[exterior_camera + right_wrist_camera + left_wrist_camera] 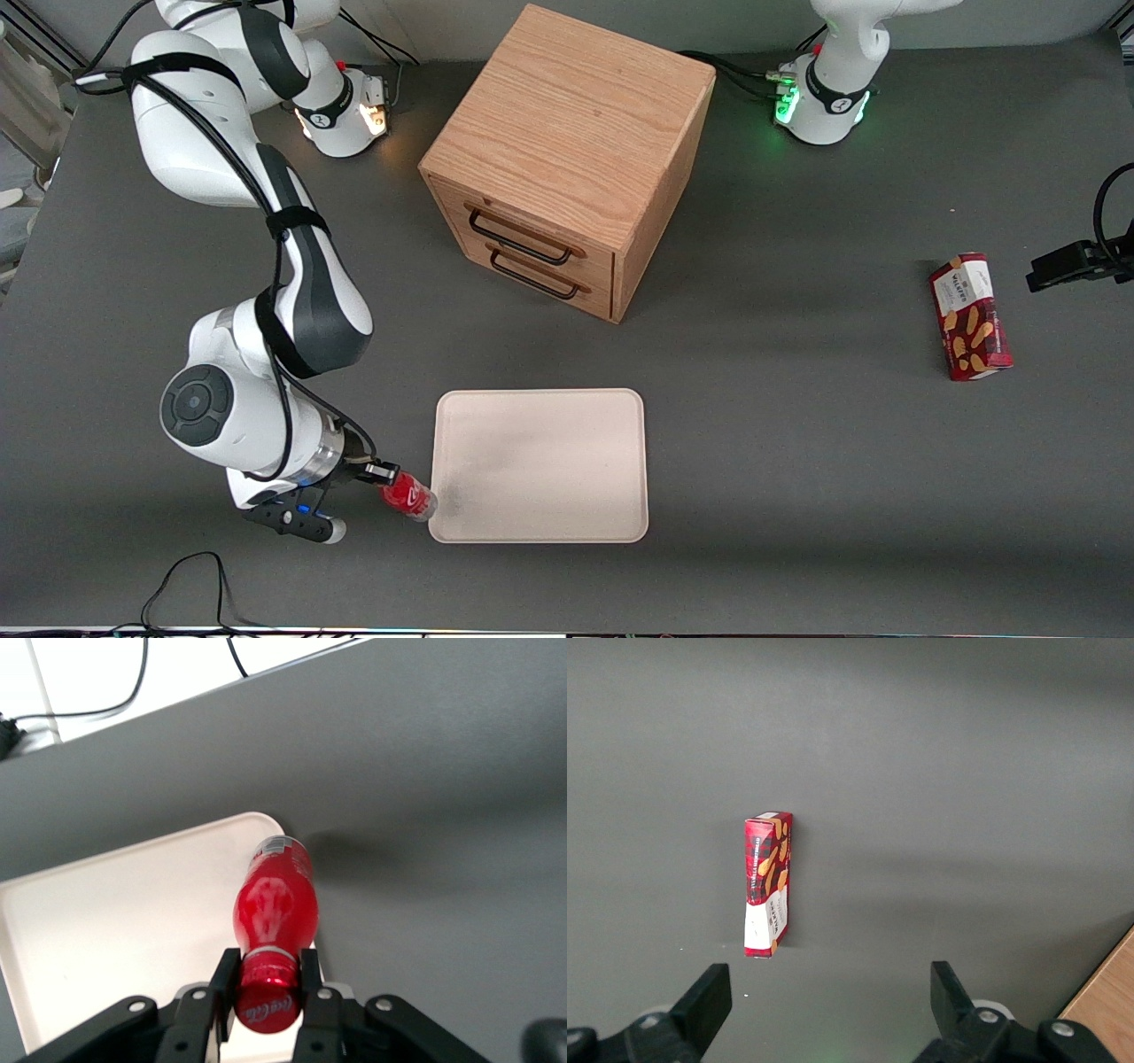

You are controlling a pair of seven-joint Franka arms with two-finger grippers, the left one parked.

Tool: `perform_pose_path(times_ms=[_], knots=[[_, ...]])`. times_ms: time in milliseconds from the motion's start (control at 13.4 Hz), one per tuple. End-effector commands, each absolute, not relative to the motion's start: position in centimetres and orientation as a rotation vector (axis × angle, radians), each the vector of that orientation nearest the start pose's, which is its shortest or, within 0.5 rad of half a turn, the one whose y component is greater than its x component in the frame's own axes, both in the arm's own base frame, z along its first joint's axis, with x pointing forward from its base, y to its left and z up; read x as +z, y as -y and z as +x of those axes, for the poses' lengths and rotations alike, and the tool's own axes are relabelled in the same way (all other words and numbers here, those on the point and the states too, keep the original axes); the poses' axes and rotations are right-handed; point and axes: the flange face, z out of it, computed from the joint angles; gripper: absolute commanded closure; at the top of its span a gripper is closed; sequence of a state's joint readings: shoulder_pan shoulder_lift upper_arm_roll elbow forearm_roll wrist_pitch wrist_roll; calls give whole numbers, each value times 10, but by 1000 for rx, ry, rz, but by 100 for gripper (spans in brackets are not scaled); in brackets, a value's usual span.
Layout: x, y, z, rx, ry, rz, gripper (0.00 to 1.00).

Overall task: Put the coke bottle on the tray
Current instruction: 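Carry the held bottle with the right gripper over the white tray's corner, then lower the bottle onto the tray and open the right gripper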

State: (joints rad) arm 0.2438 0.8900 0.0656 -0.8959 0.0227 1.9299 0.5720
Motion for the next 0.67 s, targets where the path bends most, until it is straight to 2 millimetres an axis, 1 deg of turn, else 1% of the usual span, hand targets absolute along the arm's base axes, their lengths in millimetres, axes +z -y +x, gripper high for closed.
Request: perform_pose_path(times_ms=[0, 75, 149, 224, 374, 448, 598], knots=[[379, -241, 764, -203, -552, -2916, 100], [380, -248, 763, -207, -583, -2902, 100], [378, -261, 760, -224, -593, -2904, 100], [371, -266, 759, -216, -610, -2905, 100], [367, -267, 759, -209, -648, -2897, 100], [362, -267, 759, -199, -669, -2895, 100], [354, -274, 756, -207, -654, -2923, 100]])
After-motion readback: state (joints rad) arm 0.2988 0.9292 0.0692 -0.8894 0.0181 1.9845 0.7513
